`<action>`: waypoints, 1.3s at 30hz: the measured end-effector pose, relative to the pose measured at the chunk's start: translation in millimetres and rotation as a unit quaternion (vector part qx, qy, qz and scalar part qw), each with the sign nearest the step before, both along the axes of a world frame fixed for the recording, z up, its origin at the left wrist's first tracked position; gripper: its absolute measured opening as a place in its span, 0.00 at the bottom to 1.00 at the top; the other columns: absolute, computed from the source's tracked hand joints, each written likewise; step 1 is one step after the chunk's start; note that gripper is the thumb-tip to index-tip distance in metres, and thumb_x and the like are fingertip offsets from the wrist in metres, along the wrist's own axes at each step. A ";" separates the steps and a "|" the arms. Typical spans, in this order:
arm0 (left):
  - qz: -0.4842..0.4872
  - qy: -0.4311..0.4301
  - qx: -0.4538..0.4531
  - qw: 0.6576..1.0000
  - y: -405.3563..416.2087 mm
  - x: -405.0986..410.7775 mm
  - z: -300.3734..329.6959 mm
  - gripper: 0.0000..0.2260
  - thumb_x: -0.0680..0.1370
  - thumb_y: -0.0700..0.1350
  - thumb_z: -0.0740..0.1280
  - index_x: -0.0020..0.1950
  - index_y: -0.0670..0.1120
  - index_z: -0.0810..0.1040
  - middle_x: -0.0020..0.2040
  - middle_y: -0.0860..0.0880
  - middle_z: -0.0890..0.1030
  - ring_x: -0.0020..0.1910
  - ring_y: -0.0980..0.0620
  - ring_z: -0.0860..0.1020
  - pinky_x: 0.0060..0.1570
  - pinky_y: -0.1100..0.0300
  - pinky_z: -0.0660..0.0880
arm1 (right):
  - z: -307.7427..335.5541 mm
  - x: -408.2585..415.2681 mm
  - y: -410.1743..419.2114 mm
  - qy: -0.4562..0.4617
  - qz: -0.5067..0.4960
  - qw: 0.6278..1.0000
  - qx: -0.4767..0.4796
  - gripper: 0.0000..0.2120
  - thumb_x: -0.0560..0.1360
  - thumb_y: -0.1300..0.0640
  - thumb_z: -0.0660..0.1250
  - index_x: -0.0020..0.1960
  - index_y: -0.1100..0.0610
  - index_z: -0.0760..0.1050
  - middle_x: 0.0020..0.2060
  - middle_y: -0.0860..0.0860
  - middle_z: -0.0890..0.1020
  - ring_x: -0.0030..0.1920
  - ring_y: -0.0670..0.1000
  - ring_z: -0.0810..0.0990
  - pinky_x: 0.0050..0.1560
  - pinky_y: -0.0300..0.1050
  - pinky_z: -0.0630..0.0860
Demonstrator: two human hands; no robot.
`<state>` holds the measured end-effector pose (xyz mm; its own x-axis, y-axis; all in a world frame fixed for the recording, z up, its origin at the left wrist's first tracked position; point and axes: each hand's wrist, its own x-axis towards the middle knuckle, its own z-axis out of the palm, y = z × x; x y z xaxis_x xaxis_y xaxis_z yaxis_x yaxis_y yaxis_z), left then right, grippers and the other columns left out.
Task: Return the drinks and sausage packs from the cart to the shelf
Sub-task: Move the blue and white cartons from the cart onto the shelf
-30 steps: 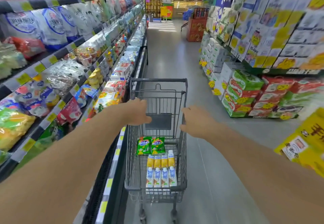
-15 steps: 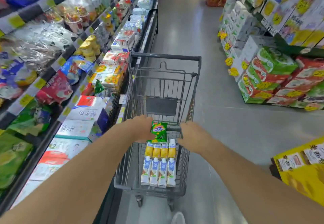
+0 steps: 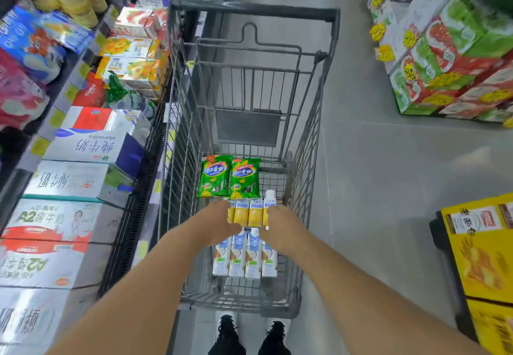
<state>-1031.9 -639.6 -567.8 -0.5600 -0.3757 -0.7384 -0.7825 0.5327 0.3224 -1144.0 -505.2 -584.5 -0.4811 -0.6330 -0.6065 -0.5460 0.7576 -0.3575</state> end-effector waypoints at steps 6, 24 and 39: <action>0.071 -0.034 0.063 0.995 3.7 15.3 -107.5 0.32 0.80 0.53 0.65 0.79 0.44 0.57 0.76 0.43 0.64 0.60 0.45 0.75 0.52 0.57 0.72 | -103.9 10.3 -7.0 -0.069 -0.140 0.987 0.039 0.12 0.73 0.53 0.70 0.51 0.60 0.76 0.49 0.58 0.80 0.49 0.58 0.80 0.41 0.44 0.71; 0.225 -0.095 0.078 0.967 5.3 43.7 -288.5 0.36 0.71 0.57 0.75 0.71 0.41 0.66 0.69 0.42 0.69 0.62 0.42 0.75 0.58 0.49 0.76 | -264.4 31.6 7.6 -0.095 -0.426 0.894 0.102 0.15 0.70 0.57 0.71 0.53 0.59 0.70 0.54 0.57 0.78 0.53 0.58 0.79 0.45 0.47 0.74; 0.264 -0.141 -0.012 0.954 12.1 44.8 -296.9 0.36 0.67 0.65 0.74 0.64 0.42 0.71 0.60 0.45 0.76 0.60 0.44 0.76 0.59 0.49 0.77 | -288.0 35.7 20.9 -0.098 -0.363 0.916 0.141 0.27 0.67 0.52 0.78 0.60 0.63 0.73 0.58 0.59 0.75 0.53 0.52 0.70 0.44 0.44 0.75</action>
<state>-987.1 -627.4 -864.7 -0.0686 -0.5691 -0.8194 -0.9976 0.0457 0.0518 -1108.3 -484.2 -872.5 -0.5778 0.0064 -0.8162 0.1920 0.9730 -0.1283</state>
